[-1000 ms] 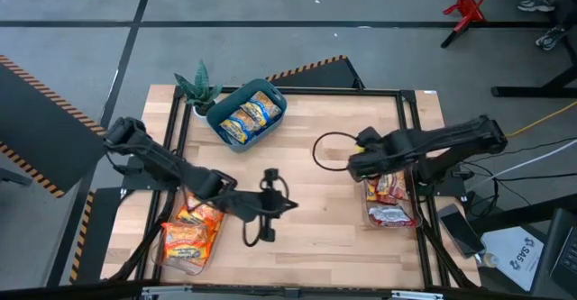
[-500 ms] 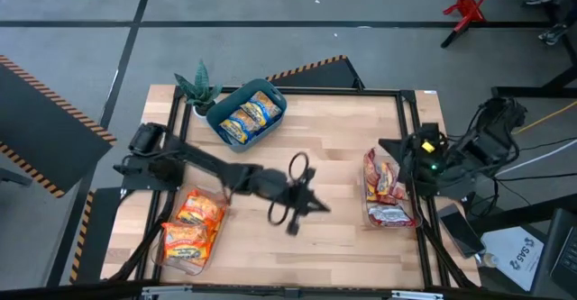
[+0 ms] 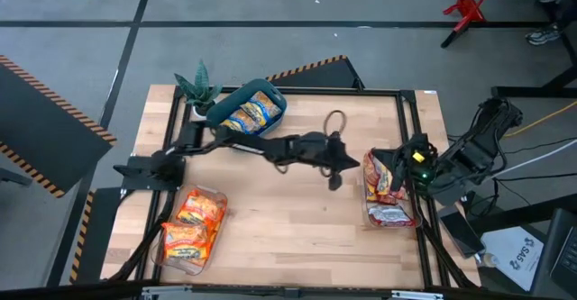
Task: Sort Maruchan noodles
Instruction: Adjust the red noodle pack
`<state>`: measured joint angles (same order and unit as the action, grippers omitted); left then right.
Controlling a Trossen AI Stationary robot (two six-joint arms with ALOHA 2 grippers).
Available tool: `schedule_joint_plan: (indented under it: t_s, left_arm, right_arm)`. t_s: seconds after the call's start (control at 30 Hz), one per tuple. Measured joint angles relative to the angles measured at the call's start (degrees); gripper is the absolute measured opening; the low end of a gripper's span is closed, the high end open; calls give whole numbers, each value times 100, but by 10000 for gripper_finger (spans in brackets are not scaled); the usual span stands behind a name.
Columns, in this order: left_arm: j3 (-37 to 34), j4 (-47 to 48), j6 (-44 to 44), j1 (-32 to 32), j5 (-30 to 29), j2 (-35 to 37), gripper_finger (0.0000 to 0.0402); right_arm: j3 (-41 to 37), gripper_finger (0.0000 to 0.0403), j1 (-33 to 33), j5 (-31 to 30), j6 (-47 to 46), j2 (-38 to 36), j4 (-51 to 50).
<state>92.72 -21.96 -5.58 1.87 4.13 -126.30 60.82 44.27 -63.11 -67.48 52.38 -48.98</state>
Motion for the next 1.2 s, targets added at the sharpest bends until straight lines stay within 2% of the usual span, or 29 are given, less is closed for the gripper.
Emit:
schedule_joint_plan:
  t_s: [0.13,0.33,0.57,0.8,0.87,0.93,1.0,1.07,1.2]
  left_arm:
    - [970,1116,9,53,-13,-596,0]
    - [1906,1336,-11,30,-145,-1235,0]
    - [3074,1470,-7,-9,109,-1805,0]
    - [4031,1543,-56,-92,746,-2406,0]
    - [4146,2002,-100,-110,743,-2374,0]
    - [4222,2967,30,-127,686,-2200,0]
    - [4179,3511,301,-147,418,-1939,0]
    - [4180,4215,530,-164,14,-1548,0]
    - [4225,5469,907,-258,-231,-826,0]
  right_arm:
    - [0,0,0,-39,473,-2,330]
    - [0,0,0,9,794,-2,585]
    - [0,0,0,178,866,-2,622]
    - [0,0,-7,179,662,-2,192]
    - [0,0,-76,328,456,1,-65]
    - [2,0,-201,713,425,42,-206]
    - [0,0,-284,1043,373,77,-253]
    - [0,0,-276,1186,335,87,-331]
    - [-2,0,-282,1479,-180,120,-1055]
